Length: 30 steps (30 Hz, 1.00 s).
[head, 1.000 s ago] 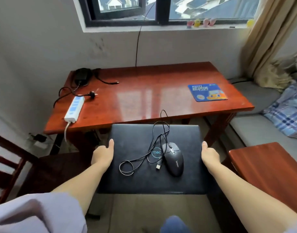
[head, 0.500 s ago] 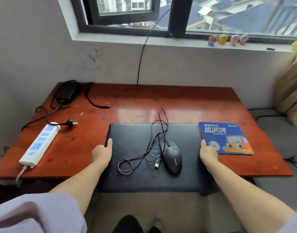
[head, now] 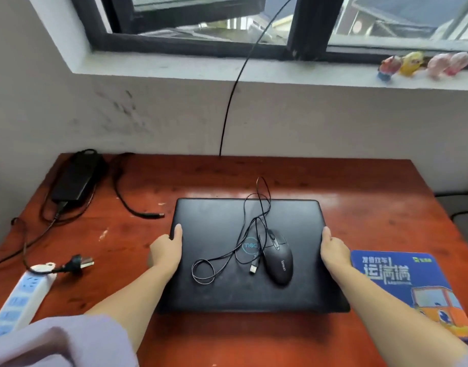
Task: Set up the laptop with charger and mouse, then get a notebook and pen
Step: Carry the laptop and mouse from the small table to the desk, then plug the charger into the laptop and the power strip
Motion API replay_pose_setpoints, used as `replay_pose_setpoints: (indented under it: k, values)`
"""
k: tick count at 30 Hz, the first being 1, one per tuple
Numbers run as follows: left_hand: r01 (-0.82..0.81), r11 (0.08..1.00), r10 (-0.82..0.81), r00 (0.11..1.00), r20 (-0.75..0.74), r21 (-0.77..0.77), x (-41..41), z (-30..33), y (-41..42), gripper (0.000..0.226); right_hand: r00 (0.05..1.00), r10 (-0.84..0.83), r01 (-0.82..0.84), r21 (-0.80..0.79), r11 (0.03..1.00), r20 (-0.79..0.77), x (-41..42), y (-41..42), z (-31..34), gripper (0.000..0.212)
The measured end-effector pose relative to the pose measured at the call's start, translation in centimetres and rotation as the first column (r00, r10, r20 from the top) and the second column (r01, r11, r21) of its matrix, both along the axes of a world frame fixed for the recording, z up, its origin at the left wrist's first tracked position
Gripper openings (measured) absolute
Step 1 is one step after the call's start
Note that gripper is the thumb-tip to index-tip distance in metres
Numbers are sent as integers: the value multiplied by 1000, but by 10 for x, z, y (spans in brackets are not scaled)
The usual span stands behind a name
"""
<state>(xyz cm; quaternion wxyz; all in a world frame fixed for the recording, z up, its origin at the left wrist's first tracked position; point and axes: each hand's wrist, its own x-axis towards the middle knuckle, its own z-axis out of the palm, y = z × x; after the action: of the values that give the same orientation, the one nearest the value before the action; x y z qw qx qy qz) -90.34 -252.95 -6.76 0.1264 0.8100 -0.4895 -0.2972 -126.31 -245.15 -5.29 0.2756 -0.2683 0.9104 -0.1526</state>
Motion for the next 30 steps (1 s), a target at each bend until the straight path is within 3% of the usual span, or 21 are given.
replay_pose_setpoints:
  k: [7,12,17,20,23,25,27,30]
  values:
    - [19,1000,-18,999,32,-23,-22,-14,-32,60,994,84,-78,75,994,-75,-21,-33,-8,69]
    - [74,997,-70,985,155,-21,-24,-17,-37,61,957,223,-199,140,970,-187,-27,-41,-11,67]
    - [216,976,-209,923,323,15,-22,-13,-38,62,868,408,-346,246,906,-283,-36,-43,-9,58]
    - [312,948,-309,861,405,62,-17,-11,-38,61,739,590,-478,364,800,-325,-43,-45,-6,46]
    - [350,928,-372,832,411,130,-18,-7,-45,64,659,684,-530,453,717,-312,-46,-48,0,40]
    - [340,921,-388,837,387,190,-21,-3,-48,66,680,678,-519,471,713,-277,-44,-48,4,41]
    - [317,919,-385,854,350,236,-22,3,-47,65,749,603,-481,403,779,-274,-40,-49,10,40]
    - [333,908,-398,876,271,255,-17,8,-37,57,858,370,-389,20,921,-355,-31,-63,29,31]
